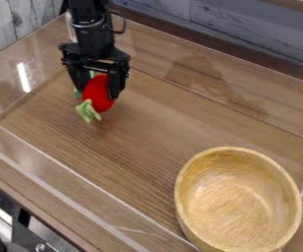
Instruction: Move the red object to the right side of the table
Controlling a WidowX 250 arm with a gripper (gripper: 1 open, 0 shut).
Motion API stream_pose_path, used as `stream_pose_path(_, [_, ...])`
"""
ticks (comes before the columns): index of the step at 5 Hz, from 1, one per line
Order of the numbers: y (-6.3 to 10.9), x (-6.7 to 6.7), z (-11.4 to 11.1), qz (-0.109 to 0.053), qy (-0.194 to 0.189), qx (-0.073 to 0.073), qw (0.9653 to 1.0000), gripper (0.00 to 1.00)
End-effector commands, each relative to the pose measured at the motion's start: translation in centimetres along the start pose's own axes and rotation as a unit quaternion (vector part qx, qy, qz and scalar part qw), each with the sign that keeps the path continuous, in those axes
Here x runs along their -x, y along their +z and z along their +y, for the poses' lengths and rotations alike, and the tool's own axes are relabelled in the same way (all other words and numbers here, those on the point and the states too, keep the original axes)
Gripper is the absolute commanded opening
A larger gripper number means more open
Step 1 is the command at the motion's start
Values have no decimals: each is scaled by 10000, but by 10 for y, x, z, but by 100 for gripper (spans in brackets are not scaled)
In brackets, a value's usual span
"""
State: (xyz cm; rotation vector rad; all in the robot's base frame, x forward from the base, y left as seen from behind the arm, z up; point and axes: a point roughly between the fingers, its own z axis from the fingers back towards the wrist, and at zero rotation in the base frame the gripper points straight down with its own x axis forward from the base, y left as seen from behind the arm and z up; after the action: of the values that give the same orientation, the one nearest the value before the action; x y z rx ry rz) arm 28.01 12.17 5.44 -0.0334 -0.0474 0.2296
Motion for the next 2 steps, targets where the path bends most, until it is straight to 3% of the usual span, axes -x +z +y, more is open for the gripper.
stream_pose_path(1, [9,-8,12,-233,114,-42,9997,100])
stream_pose_path(2, [4,-10,4,-222,-90,-34,9997,0])
